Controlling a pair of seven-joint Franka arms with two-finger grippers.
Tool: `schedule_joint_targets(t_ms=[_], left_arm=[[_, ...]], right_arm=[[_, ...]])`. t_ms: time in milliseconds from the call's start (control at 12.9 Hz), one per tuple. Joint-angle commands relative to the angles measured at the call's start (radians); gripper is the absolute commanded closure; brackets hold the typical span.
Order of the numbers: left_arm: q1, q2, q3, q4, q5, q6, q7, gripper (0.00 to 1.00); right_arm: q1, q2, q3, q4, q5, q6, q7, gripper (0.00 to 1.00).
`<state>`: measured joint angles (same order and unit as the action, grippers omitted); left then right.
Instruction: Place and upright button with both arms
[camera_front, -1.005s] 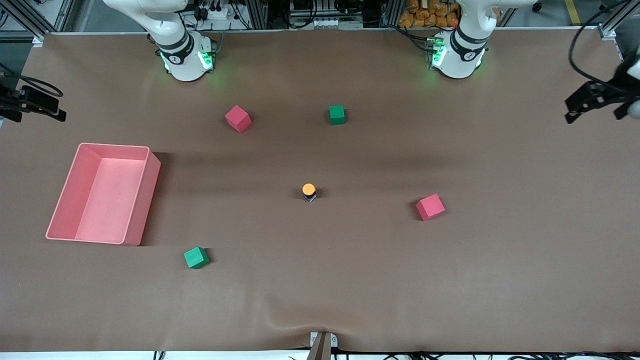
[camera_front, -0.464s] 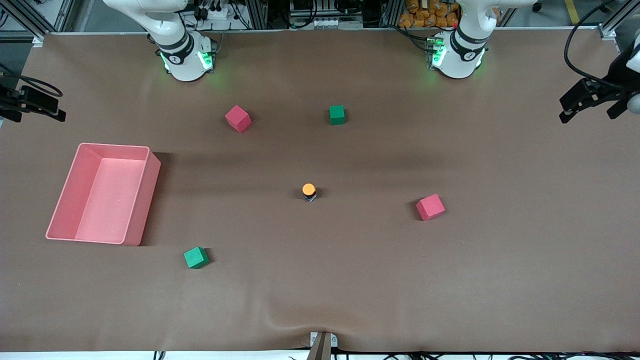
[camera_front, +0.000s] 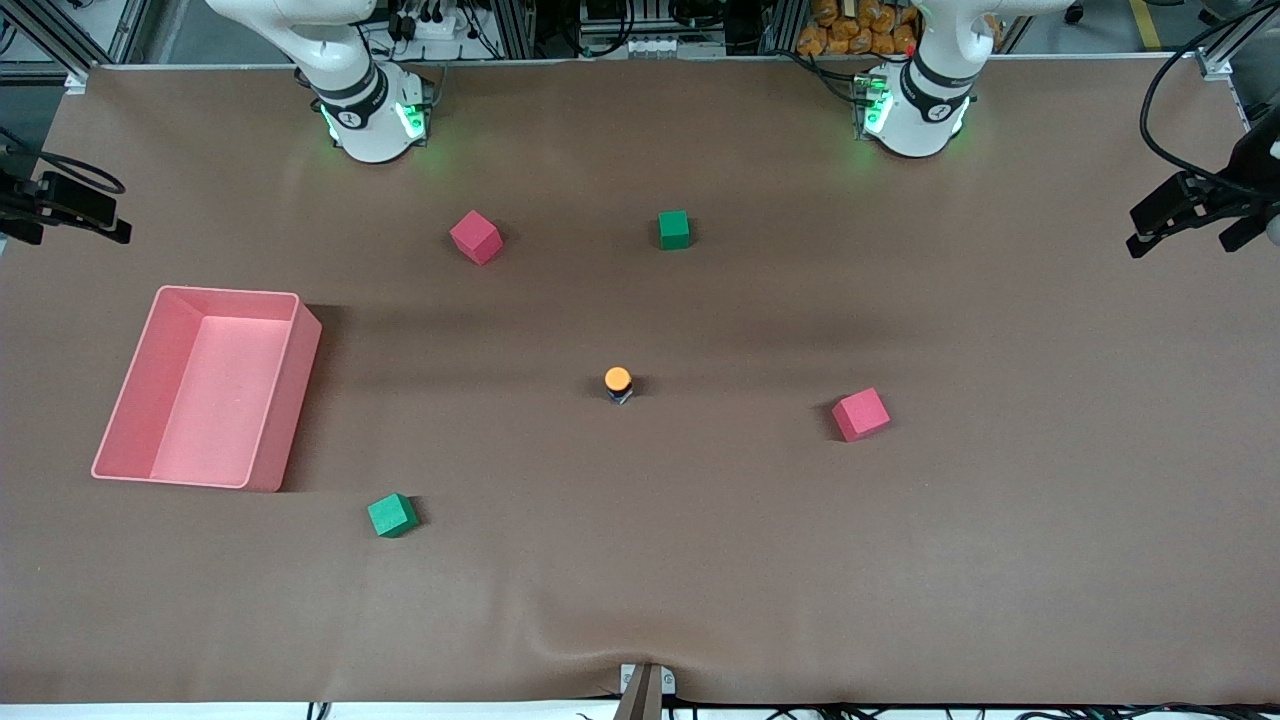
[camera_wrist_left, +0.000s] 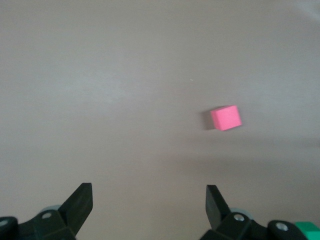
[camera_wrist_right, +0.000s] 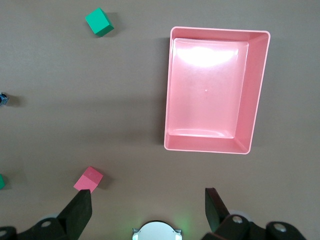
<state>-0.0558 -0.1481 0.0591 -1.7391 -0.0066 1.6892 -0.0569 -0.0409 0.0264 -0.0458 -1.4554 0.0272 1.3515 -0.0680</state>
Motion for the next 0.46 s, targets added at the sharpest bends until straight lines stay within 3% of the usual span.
schedule_joint_targets(t_ms=[0,386], left_arm=[[0.008,0.008,-0.001,0.021,-0.041,-0.022,0.017,0.00],[0.002,0.008,-0.001,0.021,-0.039,-0.022,0.022,0.00]], right_arm=[[-0.002,0.003,-0.002,0.009,-0.003,-0.003,-0.003,0.00],[-0.007,0.007,-0.002,0.007,0.014,0.014,-0.001,0.00]])
